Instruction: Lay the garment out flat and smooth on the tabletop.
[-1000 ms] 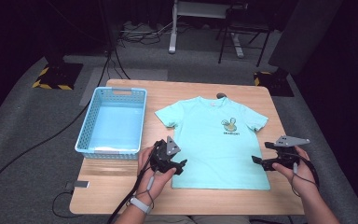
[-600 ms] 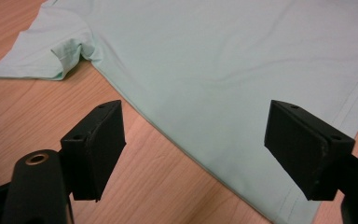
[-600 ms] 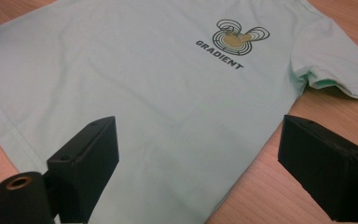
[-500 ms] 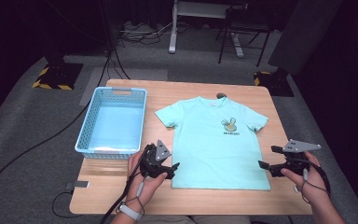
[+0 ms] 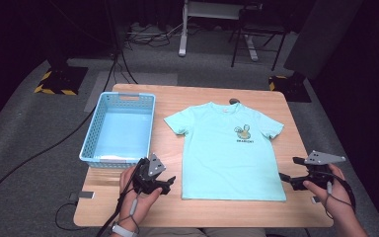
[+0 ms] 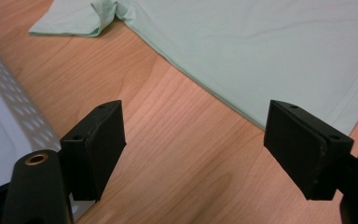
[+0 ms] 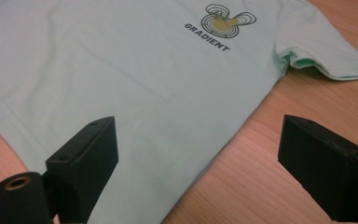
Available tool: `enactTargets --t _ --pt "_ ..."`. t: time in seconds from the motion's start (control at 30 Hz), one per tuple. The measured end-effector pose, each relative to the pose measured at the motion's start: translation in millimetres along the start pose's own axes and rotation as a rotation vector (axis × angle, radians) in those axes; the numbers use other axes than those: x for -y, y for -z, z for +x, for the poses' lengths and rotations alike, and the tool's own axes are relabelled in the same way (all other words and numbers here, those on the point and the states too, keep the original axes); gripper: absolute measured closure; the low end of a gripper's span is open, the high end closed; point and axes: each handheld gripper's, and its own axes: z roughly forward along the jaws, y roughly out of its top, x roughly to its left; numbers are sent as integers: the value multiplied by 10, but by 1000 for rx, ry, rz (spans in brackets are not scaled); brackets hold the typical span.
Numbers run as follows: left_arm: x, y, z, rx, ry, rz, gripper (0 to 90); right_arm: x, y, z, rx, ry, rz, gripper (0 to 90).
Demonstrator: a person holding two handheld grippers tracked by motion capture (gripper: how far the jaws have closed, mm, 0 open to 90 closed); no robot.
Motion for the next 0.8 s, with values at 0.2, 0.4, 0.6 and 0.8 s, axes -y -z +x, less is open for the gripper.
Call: enactTargets --t 0.2,0.4,0.6,0.8 --pt "115 47 69 -10 21 3 206 71 26 -31 36 -3 11 123" --pt "242 115 169 -10 35 -2 227 169 44 -112 49 -26 30 121" --pt "383 161 208 -29 48 13 207 240 33 -137 40 -41 33 112" --pt "512 207 269 -37 77 18 206 324 26 -149 42 -54 43 108"
